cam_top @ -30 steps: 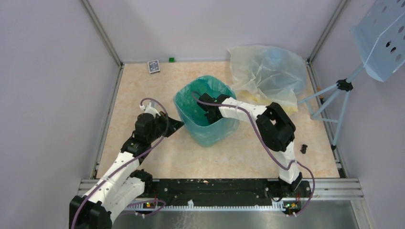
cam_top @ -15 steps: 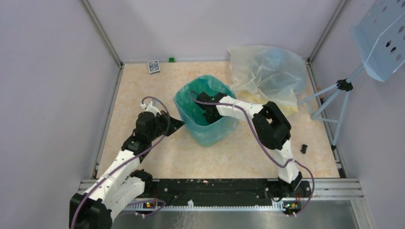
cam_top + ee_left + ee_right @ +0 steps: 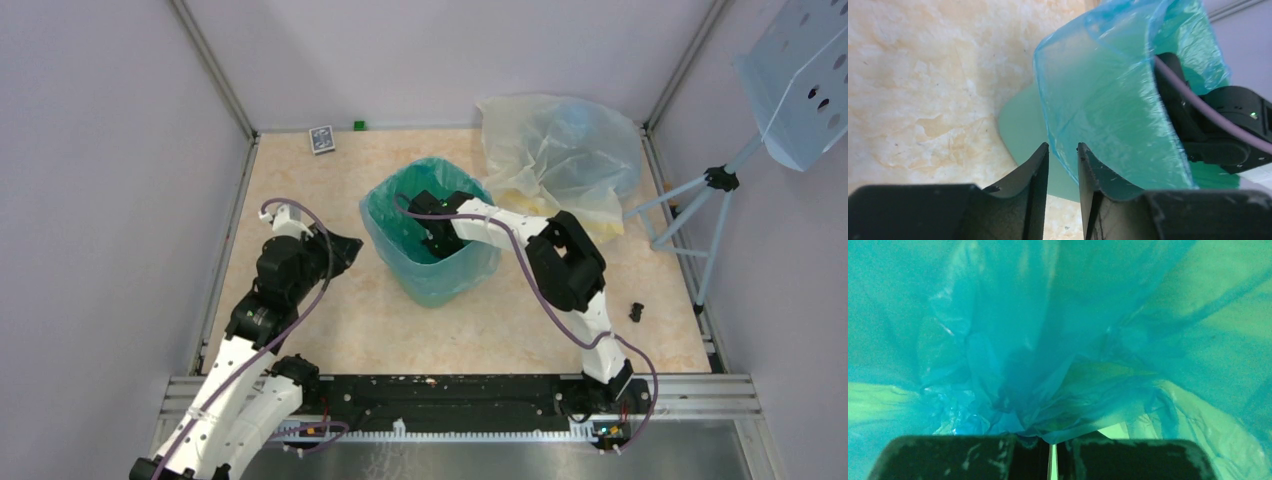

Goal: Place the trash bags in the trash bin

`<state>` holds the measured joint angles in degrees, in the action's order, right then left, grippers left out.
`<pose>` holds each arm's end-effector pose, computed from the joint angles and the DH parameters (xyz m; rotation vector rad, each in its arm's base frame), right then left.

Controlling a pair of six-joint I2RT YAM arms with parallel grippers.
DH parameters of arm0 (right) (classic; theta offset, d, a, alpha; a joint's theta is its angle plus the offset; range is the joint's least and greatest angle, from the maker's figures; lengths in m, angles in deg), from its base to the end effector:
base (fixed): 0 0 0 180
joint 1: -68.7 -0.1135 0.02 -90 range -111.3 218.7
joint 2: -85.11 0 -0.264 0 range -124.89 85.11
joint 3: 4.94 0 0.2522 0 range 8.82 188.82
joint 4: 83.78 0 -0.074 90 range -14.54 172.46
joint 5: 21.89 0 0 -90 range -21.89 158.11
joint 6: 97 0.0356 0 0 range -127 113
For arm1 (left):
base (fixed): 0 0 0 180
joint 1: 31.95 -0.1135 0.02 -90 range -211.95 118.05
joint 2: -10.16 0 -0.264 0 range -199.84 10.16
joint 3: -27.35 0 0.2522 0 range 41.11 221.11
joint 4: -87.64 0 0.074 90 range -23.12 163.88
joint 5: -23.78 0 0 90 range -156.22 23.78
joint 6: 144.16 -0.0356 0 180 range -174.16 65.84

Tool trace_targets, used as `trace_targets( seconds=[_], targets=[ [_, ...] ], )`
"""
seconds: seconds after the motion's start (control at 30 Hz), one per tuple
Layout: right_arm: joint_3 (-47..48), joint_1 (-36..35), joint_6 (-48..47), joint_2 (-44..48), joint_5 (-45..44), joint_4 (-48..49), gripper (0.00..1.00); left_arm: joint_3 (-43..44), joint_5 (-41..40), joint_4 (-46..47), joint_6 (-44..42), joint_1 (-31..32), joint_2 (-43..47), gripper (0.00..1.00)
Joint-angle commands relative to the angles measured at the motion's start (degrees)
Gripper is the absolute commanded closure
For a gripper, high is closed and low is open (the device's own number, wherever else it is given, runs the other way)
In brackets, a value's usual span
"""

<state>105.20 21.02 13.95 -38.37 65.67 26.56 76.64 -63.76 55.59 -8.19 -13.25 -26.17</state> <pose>0.2868 0.3128 0.1668 -0.6934 2.9355 0.0509 0.1479 -0.0517 0.2906 -0.4387 1.9375 -0.7926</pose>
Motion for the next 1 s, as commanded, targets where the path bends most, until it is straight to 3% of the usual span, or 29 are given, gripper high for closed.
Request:
trace_targets(
  seconds=[0.0, 0.4, 0.73, 0.97],
  targets=[
    [-1.61, -0.14, -1.35, 3.76, 3.90, 5.19, 1.00, 6.12, -4.54, -4.42, -5.15, 0.07, 0.57, 0.66],
    [-1.52, -0.18, -1.35, 15.13, 7.53, 5.82, 1.00, 10.37, 0.10, -4.05, -6.53, 0.11, -1.14, 0.56],
    [10.44, -0.13, -4.19, 21.30, 5.58, -0.08, 1.00, 11.50, 2.45, -4.65, -8.03, 0.11, -2.52, 0.47],
    [16.09, 0.14, -8.45, 26.56, -1.51, -3.11, 1.00, 16.34, 2.85, -7.70, -10.52, 0.06, -4.65, 0.35]
  ],
)
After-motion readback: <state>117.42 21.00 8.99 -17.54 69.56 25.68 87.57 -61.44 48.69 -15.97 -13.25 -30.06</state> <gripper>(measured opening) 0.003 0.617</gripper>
